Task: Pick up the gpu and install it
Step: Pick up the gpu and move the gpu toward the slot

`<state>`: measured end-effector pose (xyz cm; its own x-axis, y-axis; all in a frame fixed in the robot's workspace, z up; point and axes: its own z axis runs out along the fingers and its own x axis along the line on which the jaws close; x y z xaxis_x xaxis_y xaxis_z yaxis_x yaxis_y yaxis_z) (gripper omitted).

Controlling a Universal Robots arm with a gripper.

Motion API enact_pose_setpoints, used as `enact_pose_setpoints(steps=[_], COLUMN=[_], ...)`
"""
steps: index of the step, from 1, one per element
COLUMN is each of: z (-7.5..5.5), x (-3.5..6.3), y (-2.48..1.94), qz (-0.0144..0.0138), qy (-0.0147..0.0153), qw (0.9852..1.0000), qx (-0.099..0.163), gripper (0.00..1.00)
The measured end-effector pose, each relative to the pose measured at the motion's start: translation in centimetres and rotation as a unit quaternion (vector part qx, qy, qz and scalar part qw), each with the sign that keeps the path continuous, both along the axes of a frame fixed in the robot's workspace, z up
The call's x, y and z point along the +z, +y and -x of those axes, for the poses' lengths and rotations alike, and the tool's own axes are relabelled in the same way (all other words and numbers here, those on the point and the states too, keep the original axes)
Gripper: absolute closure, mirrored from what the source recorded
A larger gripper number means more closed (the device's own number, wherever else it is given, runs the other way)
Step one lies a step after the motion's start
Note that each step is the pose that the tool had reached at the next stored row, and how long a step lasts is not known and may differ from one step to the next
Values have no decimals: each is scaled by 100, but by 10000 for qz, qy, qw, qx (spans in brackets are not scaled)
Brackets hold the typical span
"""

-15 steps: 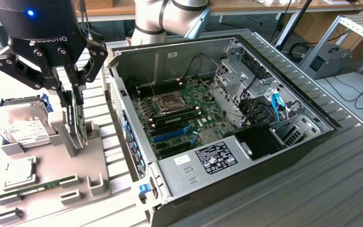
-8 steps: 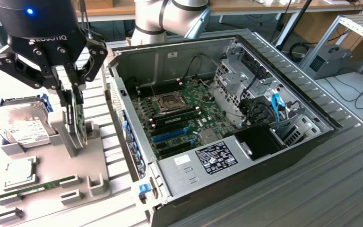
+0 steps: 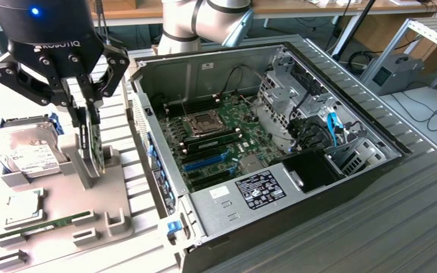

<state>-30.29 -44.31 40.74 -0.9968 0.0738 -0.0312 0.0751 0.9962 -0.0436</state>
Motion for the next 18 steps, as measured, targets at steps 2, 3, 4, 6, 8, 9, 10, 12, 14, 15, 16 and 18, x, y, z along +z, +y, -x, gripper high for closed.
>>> enact_pose_setpoints(steps=[2, 3, 4, 6, 8, 9, 10, 12, 14, 15, 16, 18], z=[0, 0, 0, 0, 0, 0, 0, 0, 0, 0, 0, 0], x=[6, 8, 10, 20, 28, 31, 33, 36, 42, 44, 47, 52], y=[0, 0, 0, 0, 0, 0, 0, 0, 0, 0, 0, 0], qz=[0, 0, 0, 0, 1, 0, 0, 0, 1, 1, 0, 0], qy=[0, 0, 0, 0, 1, 0, 0, 0, 1, 0, 0, 0], qw=[10000, 10000, 10000, 10000, 10000, 10000, 10000, 10000, 10000, 10000, 10000, 10000], qx=[0, 0, 0, 0, 0, 0, 0, 0, 0, 0, 0, 0], gripper=[74, 74, 74, 74, 74, 74, 74, 74, 74, 74, 74, 74])
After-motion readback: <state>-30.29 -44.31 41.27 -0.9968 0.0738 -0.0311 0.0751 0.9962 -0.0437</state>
